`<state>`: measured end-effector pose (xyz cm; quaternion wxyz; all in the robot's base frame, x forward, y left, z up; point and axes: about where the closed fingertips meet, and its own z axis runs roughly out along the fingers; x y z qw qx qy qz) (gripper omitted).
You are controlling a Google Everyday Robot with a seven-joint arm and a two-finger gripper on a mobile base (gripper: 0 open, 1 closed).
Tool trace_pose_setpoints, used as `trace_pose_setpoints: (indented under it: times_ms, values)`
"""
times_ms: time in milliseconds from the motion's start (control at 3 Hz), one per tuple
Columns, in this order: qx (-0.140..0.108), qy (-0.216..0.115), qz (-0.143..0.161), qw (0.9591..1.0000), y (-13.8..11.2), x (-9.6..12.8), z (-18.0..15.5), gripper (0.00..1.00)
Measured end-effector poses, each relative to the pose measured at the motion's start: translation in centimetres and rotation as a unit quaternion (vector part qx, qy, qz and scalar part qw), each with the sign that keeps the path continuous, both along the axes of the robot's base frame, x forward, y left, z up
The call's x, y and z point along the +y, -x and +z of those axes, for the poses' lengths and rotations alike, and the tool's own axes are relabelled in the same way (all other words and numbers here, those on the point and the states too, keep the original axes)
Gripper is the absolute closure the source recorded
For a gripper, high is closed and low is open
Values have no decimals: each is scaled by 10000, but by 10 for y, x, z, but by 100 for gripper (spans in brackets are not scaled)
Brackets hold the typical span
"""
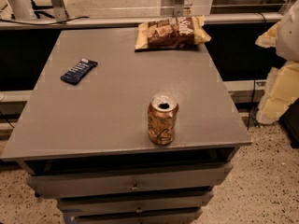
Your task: Move brown chip bag near orange can
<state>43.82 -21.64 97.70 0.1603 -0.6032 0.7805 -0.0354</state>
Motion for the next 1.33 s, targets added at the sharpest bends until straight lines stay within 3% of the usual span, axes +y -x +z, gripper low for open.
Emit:
trace_pose_setpoints:
  times_ms: [333,667,1000,1333]
  values:
    - [-1,0,0,10000,0,0,0,0]
    - [-172,-233,-72,9996,-14,0,-3,0]
    - [-588,-727,-26,9956,-59,5,-11,0]
    - [-1050,-1183,13,9874,-119,9,-16,0]
